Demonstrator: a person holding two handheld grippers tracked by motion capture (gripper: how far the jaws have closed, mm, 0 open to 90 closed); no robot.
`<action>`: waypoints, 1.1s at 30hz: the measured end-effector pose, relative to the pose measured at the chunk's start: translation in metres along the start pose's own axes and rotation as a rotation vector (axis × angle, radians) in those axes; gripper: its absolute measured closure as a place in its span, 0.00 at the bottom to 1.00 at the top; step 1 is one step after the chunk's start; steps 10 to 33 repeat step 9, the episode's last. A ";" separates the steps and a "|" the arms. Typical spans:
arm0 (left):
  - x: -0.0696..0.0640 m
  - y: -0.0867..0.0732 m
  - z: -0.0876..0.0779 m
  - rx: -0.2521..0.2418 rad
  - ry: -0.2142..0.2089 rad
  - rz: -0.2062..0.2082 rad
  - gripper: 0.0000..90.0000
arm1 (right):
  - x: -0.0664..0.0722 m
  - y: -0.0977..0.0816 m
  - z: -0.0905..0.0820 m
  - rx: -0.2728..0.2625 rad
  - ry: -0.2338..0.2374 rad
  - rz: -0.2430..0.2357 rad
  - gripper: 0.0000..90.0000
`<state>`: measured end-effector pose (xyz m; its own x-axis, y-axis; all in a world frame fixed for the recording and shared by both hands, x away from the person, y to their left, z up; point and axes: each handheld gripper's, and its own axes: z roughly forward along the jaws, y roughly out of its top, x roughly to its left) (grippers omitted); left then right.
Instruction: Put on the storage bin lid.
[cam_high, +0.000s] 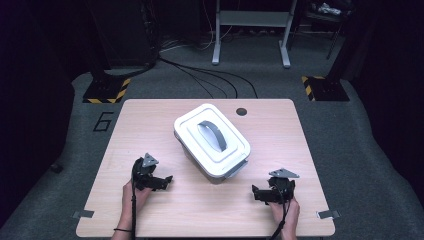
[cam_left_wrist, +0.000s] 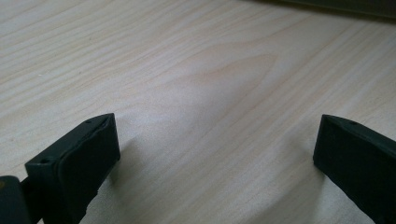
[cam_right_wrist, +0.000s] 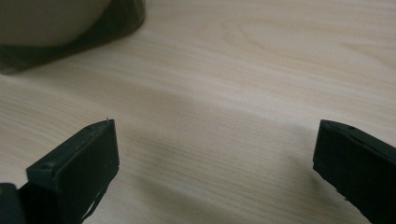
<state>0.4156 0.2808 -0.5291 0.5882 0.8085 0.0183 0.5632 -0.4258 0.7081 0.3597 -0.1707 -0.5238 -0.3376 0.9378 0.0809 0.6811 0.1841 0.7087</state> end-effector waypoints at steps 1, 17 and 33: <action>0.000 0.000 0.000 0.000 0.001 -0.001 0.00 | 0.001 -0.002 0.002 -0.002 -0.004 -0.015 0.00; 0.000 0.000 0.000 0.000 -0.001 0.001 0.00 | 0.007 -0.005 0.005 -0.009 -0.042 -0.064 0.00; 0.000 0.000 0.000 0.000 -0.001 0.001 0.00 | 0.007 -0.005 0.005 -0.009 -0.042 -0.064 0.00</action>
